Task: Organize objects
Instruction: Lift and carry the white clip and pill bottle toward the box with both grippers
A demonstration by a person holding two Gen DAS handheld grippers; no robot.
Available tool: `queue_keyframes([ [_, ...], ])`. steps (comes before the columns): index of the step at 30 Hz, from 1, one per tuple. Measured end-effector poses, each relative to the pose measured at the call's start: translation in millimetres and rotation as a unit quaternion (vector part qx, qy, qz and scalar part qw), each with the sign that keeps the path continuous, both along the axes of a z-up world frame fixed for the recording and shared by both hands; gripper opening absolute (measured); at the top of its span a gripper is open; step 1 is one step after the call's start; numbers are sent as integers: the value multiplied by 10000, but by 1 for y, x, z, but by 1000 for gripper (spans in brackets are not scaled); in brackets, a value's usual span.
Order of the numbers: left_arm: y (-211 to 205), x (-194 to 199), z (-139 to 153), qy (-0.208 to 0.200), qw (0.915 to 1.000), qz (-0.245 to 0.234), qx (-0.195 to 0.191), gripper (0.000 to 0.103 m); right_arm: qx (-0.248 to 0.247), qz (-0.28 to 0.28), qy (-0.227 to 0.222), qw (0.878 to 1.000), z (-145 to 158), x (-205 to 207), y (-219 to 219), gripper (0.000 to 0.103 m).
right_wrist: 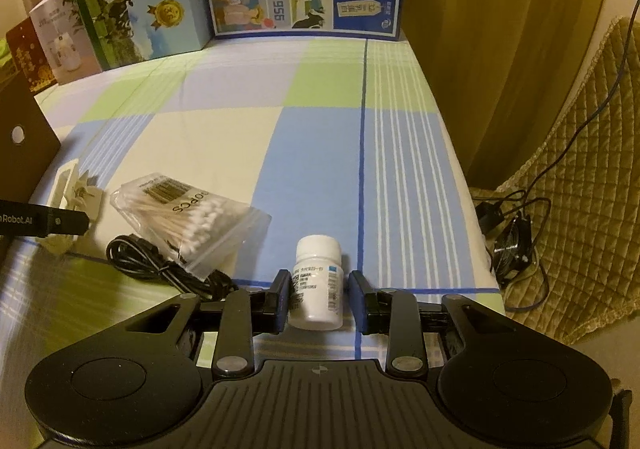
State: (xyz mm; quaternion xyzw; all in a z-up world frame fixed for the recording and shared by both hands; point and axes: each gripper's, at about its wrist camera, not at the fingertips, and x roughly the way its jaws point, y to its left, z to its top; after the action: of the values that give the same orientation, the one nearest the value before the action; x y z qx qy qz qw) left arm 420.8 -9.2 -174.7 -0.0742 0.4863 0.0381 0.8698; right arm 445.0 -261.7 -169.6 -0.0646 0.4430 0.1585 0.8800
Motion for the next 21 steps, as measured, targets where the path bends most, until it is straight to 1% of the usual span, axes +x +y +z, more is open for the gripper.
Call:
queue_keyframes([
  [6,-5,-17,0,98,9998,-154,-5,29,29,28,109,9999,3,-11,-1,24],
  [13,-17,-53,0,265,9986,-441,73,28,160,23,309,9994,7,-39,-8,24],
  [16,-20,-69,3,322,9980,-547,20,28,254,52,357,9990,13,-53,-10,24],
  [21,-25,-94,14,259,9974,-673,13,28,352,194,331,9986,31,-75,-11,24],
])
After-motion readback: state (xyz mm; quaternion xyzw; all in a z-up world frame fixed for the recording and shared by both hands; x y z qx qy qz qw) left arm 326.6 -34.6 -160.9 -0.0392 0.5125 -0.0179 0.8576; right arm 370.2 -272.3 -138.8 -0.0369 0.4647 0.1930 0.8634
